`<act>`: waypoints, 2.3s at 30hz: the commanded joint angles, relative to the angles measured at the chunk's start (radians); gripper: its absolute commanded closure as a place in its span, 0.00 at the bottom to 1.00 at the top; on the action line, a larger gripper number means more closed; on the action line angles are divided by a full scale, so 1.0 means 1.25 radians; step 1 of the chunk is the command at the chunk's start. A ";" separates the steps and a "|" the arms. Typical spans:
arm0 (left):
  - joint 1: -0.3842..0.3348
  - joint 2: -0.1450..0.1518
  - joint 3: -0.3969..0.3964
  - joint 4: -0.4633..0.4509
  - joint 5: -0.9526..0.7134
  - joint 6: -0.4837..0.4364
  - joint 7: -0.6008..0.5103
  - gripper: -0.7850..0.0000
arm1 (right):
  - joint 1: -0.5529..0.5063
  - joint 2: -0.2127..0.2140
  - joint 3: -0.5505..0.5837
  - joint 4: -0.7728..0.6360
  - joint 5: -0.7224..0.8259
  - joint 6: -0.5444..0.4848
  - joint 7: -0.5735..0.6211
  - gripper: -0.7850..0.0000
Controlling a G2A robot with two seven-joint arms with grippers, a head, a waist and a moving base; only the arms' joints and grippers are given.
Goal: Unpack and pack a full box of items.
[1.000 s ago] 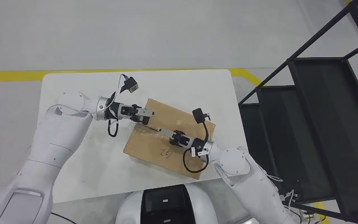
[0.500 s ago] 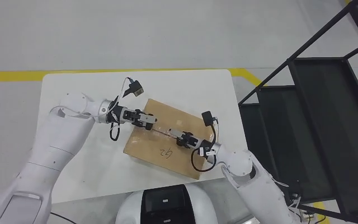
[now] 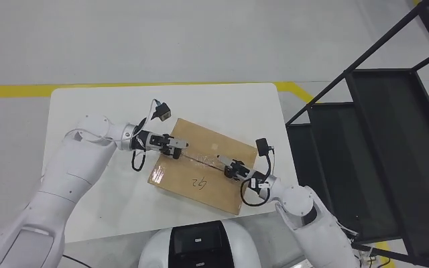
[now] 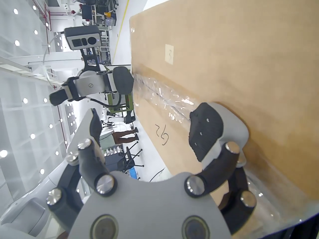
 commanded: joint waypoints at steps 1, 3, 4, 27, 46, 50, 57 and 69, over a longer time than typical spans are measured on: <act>-0.006 -0.005 0.009 0.014 -0.004 0.001 0.000 0.00 | -0.008 0.002 0.009 -0.007 0.003 -0.004 0.002 0.00; -0.012 -0.010 0.015 0.027 0.001 -0.004 0.004 0.00 | -0.021 0.004 0.022 -0.018 0.008 -0.010 0.003 0.00; -0.015 -0.011 0.016 0.035 0.009 -0.010 0.010 0.00 | -0.029 0.005 0.030 -0.025 0.010 -0.014 0.003 0.00; 0.096 0.048 -0.145 -0.012 -0.014 -0.082 0.082 0.00 | -0.157 0.027 0.158 -0.101 0.033 -0.035 0.021 0.00; 0.142 0.061 -0.179 -0.001 0.009 -0.059 0.093 0.00 | -0.170 0.034 0.184 -0.108 0.100 -0.073 0.061 0.00; 0.147 0.067 -0.209 -0.002 0.007 -0.092 0.121 0.00 | -0.160 0.033 0.202 -0.087 0.154 -0.113 0.032 0.00; 0.229 0.090 -0.321 -0.060 -0.064 -0.162 0.219 0.00 | -0.170 0.023 0.240 -0.028 0.262 -0.229 -0.106 0.00; 0.418 0.112 -0.486 -0.188 -0.236 -0.235 0.291 0.00 | -0.213 0.011 0.279 -0.030 0.283 -0.281 -0.261 0.00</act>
